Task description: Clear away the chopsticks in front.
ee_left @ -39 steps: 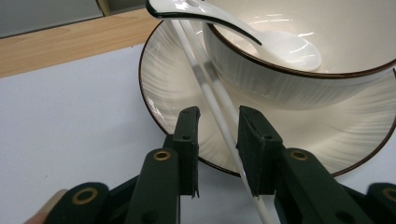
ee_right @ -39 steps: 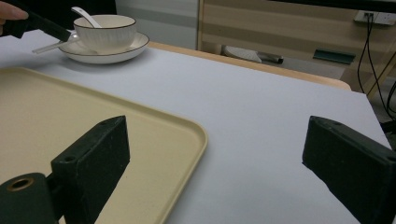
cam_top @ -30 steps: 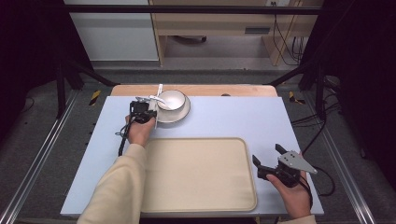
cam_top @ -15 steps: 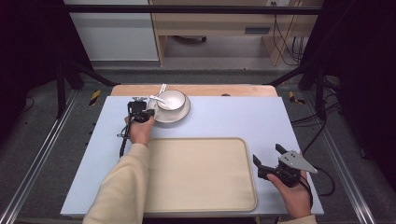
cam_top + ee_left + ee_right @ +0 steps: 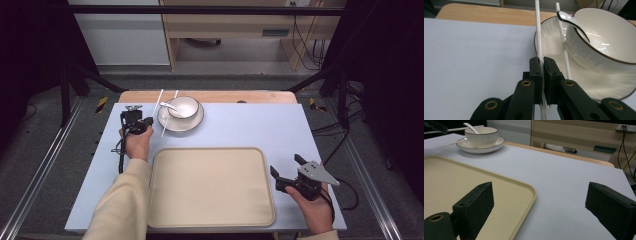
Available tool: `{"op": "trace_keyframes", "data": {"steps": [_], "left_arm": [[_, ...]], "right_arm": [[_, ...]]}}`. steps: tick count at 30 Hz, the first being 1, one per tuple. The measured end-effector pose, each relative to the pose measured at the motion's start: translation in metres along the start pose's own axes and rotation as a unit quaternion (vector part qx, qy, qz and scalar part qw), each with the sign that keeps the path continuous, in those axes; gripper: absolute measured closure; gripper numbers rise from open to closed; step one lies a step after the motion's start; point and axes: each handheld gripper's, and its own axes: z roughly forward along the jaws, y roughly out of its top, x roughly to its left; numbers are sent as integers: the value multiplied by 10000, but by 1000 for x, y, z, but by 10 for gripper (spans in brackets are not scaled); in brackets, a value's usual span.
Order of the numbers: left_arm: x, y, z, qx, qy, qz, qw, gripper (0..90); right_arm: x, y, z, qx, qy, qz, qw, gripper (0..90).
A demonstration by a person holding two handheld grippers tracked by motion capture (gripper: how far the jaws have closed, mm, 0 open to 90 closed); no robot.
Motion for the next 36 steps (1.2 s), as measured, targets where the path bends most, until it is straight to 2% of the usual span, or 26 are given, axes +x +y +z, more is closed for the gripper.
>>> {"op": "trace_keyframes", "data": {"steps": [4,6,8,10,11,12,13,15,17,18,20,23,28,33,35,36], "left_arm": [[1,-14,-21,-14,-27,-230,9997,855],[2,-22,-33,-58,27,-243,9997,854],[3,-30,-44,-106,-7,-301,9995,854],[1,-39,-55,-170,33,-270,9995,855],[1,-39,-55,-170,33,-270,9995,854],[-1,-49,-66,-231,62,-249,9994,855],[-1,-49,-66,-231,62,-249,9994,854],[-1,-64,-82,-316,55,-433,9985,854],[-1,-67,-85,-333,72,-437,9985,854],[-5,-76,-96,-382,94,-468,9981,854],[-10,-81,-105,-368,149,-430,9983,854],[-18,-86,-118,-519,144,-380,9978,855],[-30,-99,-133,-629,145,-260,9976,854],[-32,-120,-143,-697,94,-436,9966,854],[-31,-127,-147,-761,30,-644,9950,854],[-32,-130,-149,-744,46,-624,9953,854]], "right_arm": [[1,0,0,-2,48,-6,10000,83],[1,0,1,-3,59,-6,10000,82],[2,0,2,-15,73,21,10000,73],[3,0,3,-26,73,-30,10000,67],[3,0,3,-26,73,-30,10000,67],[3,-2,4,-23,82,-49,10000,64],[3,-2,4,-23,82,-49,10000,64],[0,-2,7,-4,137,-12,9999,63],[0,-2,8,-12,138,2,9999,62],[-1,-2,8,-53,168,33,9998,57],[-1,-1,8,-83,180,14,9998,49],[-1,0,6,-155,212,-78,9996,37],[-2,2,3,-284,243,-64,9993,30],[-1,1,4,-246,224,-108,9994,33],[-1,1,5,-201,234,-130,9994,34],[0,1,6,-189,233,-134,9995,35]]}}
